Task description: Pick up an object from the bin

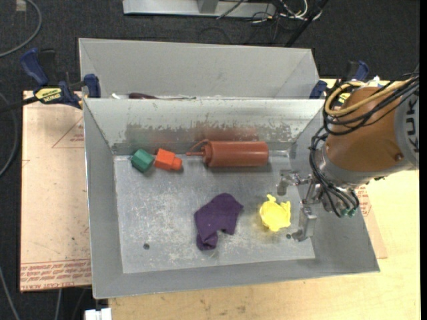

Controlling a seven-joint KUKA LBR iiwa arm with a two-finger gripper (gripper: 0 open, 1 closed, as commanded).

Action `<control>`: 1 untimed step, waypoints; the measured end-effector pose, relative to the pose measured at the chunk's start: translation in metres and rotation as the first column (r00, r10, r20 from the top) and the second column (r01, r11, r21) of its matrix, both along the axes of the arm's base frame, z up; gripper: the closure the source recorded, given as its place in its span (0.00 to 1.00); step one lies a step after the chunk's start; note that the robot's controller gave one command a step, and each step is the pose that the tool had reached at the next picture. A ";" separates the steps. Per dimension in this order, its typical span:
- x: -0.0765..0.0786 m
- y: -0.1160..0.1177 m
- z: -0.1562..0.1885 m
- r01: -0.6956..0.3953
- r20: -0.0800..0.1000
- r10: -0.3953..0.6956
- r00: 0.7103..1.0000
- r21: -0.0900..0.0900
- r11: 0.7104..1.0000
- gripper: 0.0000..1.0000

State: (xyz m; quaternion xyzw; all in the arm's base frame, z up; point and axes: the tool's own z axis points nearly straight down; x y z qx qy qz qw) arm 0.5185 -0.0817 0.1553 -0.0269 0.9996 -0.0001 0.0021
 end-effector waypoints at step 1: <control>0.007 -0.002 -0.036 -0.013 -0.010 0.013 1.000 0.002 1.000 0.00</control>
Offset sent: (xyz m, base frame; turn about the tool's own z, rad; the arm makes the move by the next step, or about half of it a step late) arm 0.0330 -0.0116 -0.0397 -0.1135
